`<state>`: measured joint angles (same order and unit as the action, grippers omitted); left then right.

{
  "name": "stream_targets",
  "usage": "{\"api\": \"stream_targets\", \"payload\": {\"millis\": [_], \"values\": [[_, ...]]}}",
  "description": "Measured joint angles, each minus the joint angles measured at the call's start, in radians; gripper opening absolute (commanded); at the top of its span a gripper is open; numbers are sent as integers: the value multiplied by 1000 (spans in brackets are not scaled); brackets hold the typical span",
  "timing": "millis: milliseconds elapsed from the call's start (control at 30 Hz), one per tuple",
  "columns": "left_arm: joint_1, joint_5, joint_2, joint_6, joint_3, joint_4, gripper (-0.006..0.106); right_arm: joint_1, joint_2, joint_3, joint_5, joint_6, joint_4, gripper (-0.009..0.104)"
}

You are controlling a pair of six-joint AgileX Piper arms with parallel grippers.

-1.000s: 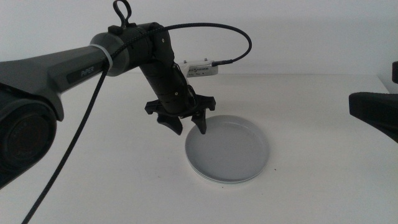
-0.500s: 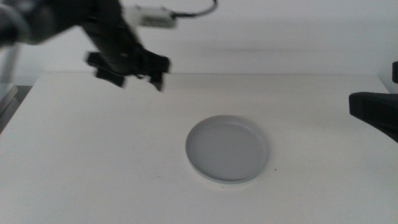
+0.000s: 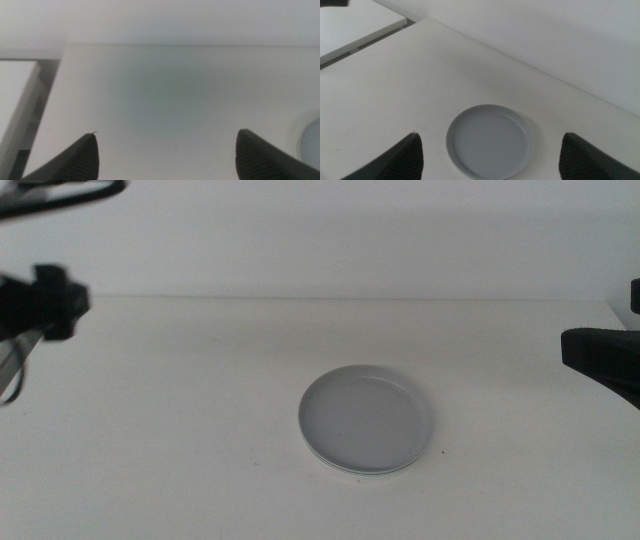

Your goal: Stack the three bowls on top of each other.

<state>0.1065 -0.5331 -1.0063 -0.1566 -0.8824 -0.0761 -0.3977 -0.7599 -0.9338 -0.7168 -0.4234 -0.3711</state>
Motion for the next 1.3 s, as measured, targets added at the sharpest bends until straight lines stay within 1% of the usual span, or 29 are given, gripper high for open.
{"api": "stream_targets", "payload": {"millis": [133, 333, 733, 867, 1000, 1067, 1200, 1300], "values": [[-31, 4, 103, 0, 67, 0, 94, 0, 0, 0, 0, 0, 0, 92], [-36, 18, 185, 0, 76, -4, 94, 0, 0, 0, 0, 0, 0, 92], [-36, 18, 233, 0, 77, -10, 94, 0, 5, 15, 9, 0, 0, 92], [-36, 18, 233, 0, 77, -12, 94, 10, 39, 91, 55, 0, 38, 92], [-36, 20, 233, 0, 84, -12, 94, 74, 111, 216, 172, -2, 63, 92], [-36, 63, 250, 0, 119, 17, 94, 131, 157, 282, 247, -2, 69, 92], [-36, 162, 388, 0, 299, 100, 94, 304, 282, 443, 357, -2, 75, 92], [-36, 184, 558, 0, 455, 109, 94, 404, 398, 558, 386, 3, 75, 92]]}}
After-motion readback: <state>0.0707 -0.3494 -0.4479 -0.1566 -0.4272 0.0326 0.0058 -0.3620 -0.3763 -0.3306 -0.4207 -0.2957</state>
